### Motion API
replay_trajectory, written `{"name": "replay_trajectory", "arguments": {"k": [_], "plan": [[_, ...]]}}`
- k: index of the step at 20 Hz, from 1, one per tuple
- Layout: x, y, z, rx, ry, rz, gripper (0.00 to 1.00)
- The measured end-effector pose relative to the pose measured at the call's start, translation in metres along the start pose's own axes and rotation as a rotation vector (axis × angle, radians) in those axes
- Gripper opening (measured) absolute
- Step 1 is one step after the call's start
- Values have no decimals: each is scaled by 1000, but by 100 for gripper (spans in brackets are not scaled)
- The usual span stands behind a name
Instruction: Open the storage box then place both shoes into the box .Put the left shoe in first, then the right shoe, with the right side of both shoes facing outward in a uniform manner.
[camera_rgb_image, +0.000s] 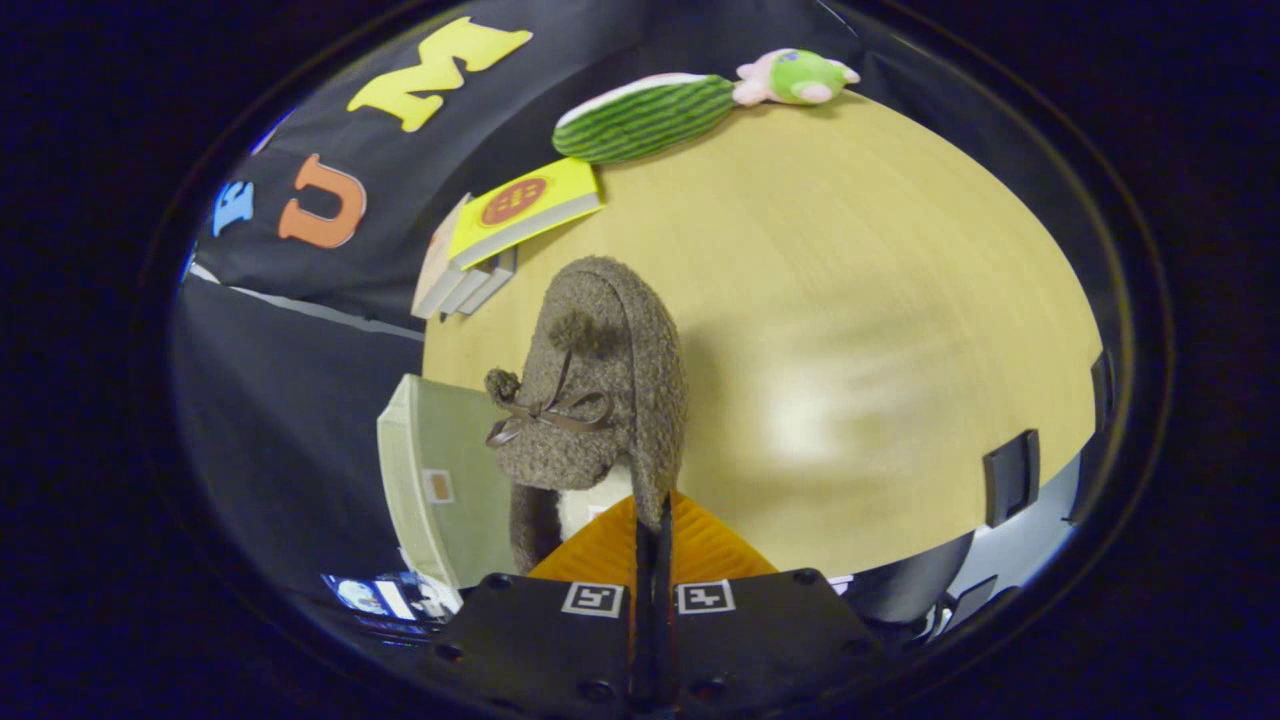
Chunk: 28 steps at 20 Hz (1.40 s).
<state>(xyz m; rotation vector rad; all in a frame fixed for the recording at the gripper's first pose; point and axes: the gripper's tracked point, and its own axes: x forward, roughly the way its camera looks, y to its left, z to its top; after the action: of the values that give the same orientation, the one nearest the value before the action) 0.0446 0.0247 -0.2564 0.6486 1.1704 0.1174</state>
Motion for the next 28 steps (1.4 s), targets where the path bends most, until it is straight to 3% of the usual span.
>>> {"name": "replay_trajectory", "arguments": {"k": [7,12,16,20,28], "plan": [[-29,122,-48,-179,-47,91,6],[-19,189,-70,-266,-54,66,6],[4,233,-67,-256,-86,37,6],[41,247,-67,-214,-72,-4,6],[92,220,-82,-139,17,-73,6]]}}
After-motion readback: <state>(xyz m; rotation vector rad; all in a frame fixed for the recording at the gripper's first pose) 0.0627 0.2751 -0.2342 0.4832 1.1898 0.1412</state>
